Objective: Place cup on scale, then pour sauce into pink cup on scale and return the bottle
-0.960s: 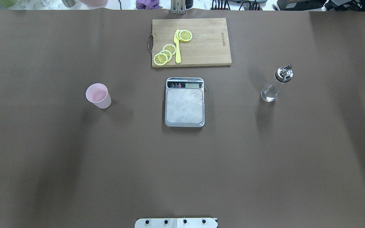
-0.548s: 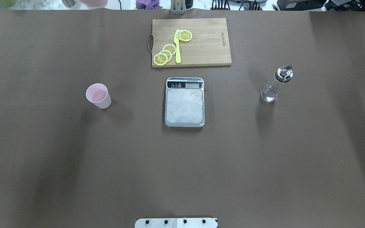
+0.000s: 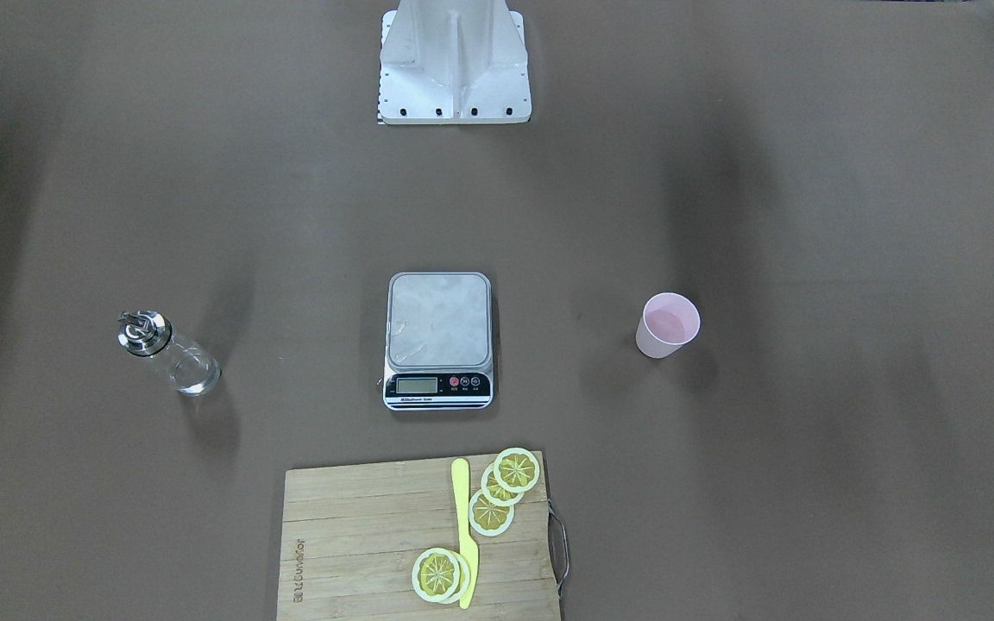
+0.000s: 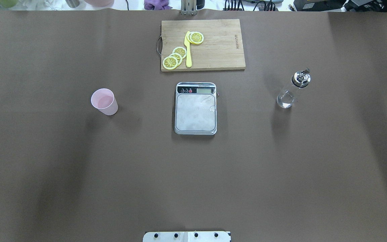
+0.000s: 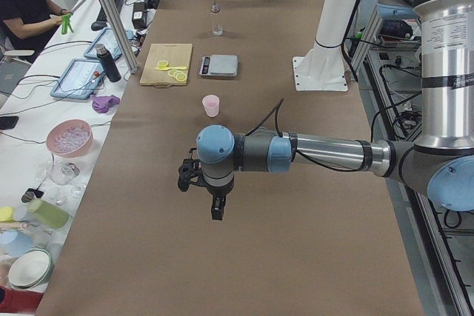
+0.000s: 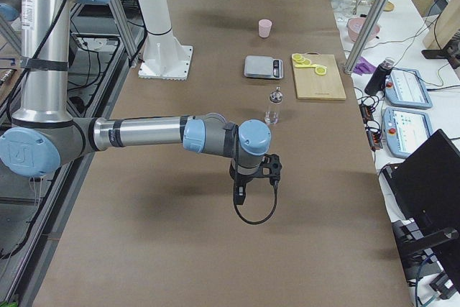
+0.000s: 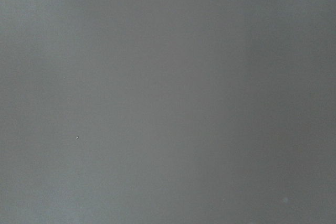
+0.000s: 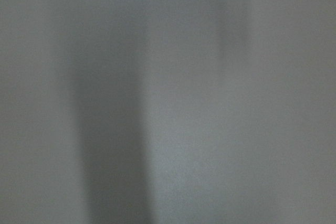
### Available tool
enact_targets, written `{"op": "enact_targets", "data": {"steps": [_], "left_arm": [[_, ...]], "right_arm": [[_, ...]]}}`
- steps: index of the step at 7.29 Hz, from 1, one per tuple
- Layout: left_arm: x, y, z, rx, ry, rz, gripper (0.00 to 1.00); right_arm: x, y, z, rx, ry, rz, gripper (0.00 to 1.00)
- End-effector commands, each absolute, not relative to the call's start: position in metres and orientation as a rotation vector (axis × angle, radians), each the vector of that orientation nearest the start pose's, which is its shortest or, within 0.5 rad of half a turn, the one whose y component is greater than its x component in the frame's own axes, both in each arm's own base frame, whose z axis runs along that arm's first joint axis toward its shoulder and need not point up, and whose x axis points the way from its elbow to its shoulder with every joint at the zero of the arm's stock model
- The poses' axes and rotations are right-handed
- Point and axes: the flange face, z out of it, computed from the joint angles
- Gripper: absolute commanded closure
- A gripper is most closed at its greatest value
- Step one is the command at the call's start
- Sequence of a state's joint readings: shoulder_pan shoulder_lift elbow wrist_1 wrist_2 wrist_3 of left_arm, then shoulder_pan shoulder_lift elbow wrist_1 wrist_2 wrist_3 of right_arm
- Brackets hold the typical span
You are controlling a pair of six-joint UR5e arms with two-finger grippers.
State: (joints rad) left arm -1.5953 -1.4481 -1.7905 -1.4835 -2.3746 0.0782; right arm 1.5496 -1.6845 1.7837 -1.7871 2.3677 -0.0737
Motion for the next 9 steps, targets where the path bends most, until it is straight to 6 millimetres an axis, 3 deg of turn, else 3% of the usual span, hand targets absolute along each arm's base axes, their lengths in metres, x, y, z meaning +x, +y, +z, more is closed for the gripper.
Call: {"op": "enact_targets", "data": {"steps": [1,9], "left_arm": [[-0.073,-0.440,0.612,0.057,0.799,0.058,0.01],[-0.072,-0.446,0.603,0.120,0.800,0.085,0.01]], "right_arm": [[0.055,-0.432,0.629,-0.094,-0.798,-0.037,0.00],[0.059,-0.433,0.623,-0.082,-0.801,-0.029,0.00]]}}
